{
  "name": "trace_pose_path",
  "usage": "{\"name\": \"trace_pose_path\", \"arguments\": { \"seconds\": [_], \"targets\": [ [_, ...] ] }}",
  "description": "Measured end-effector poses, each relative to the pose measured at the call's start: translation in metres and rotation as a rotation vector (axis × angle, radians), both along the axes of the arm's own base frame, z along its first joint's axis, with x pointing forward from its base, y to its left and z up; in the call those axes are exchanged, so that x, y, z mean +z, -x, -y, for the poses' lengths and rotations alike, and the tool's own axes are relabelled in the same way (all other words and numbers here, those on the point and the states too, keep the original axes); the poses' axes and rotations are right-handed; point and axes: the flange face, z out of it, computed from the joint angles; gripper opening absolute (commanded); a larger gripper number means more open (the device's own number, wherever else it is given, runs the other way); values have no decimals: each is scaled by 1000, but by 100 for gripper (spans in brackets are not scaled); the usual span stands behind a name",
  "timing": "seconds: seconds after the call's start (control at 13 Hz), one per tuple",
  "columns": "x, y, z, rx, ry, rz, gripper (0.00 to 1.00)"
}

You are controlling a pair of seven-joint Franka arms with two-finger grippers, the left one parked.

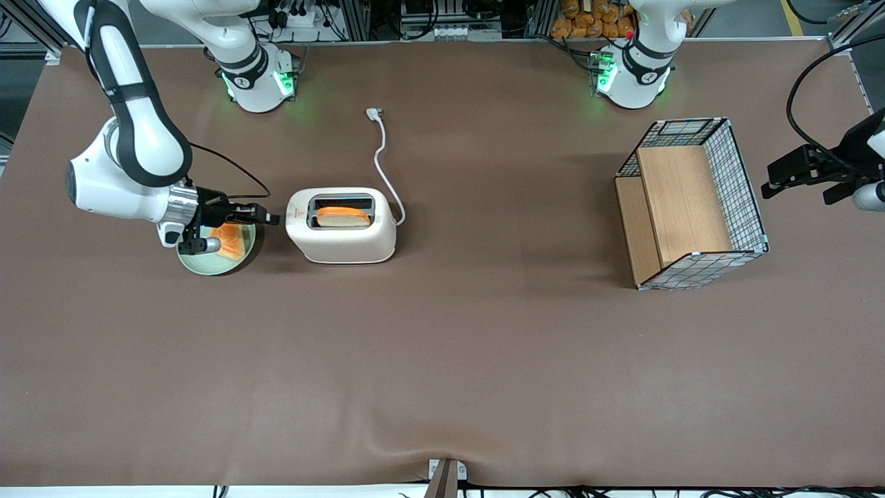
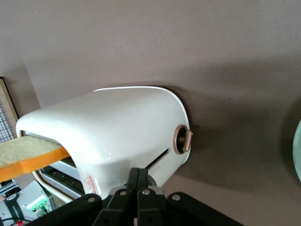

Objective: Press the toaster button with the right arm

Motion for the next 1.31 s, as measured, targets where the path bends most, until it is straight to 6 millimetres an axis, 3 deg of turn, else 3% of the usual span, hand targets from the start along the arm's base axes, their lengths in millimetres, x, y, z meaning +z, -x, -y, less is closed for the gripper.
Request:
{"name": "trace_pose_path", "arguments": {
  "seconds": [0.85,1.31],
  "targets": [
    [-46,4,0,-3,-63,-33,0],
    [-55,4,1,0,-78,-33,0]
  ]
}}
